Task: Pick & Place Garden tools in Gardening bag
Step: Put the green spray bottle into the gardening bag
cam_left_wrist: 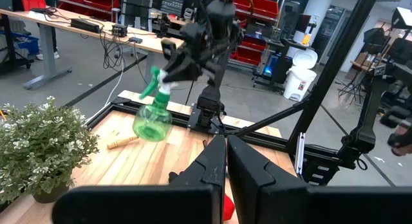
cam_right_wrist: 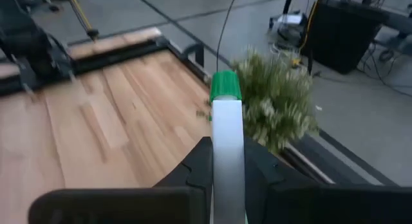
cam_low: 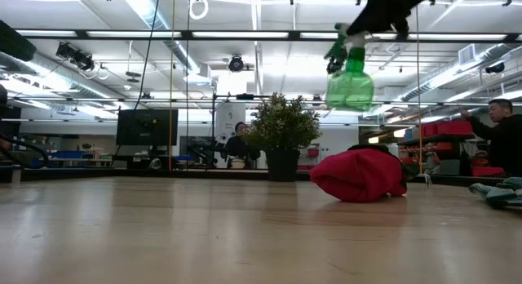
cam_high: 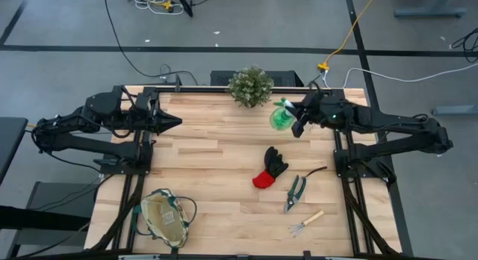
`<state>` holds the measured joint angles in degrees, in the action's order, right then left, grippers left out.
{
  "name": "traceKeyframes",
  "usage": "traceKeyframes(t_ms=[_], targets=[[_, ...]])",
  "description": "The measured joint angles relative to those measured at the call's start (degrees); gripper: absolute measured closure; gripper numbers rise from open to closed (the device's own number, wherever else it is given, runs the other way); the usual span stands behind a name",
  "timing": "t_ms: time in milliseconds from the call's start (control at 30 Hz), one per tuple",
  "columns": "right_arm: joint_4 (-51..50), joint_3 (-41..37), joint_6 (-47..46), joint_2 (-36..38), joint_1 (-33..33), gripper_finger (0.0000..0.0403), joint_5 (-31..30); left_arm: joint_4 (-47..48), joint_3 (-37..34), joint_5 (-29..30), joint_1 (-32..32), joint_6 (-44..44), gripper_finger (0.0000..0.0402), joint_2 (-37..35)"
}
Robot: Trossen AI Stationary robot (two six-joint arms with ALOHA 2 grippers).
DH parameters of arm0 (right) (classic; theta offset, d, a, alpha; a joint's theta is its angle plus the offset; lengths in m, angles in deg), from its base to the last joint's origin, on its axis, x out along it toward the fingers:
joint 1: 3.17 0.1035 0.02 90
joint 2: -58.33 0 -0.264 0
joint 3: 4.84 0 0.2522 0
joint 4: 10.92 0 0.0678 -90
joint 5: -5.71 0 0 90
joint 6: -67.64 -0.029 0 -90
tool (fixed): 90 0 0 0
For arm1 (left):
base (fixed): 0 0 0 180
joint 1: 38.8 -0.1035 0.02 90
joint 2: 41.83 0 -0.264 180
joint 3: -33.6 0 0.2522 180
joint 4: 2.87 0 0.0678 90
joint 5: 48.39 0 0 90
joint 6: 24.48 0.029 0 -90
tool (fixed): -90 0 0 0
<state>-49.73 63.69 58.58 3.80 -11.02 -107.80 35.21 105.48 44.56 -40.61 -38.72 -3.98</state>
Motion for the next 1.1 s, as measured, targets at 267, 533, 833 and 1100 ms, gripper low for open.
traceKeyframes(t_ms=[267,533,833,1100], targets=[[0.01,5.09,0.77,-0.13,0.00,0.0353,-0.02,-0.01,0.00,0.00,-0.02,0.03,0.0383,-0.01],[-0.06,9.36,-1.11,-0.95,0.00,0.0354,0.01,0.00,0.00,0.00,-0.02,0.02,0.0383,0.01],[-5.66,21.76,-0.96,-7.80,0.00,0.0354,0.52,0.00,0.00,-0.01,0.00,0.02,0.0383,-0.01],[-6.75,30.07,-0.96,-13.51,0.23,0.0354,0.63,0.00,0.00,-0.01,0.00,0.02,0.0383,0.01]])
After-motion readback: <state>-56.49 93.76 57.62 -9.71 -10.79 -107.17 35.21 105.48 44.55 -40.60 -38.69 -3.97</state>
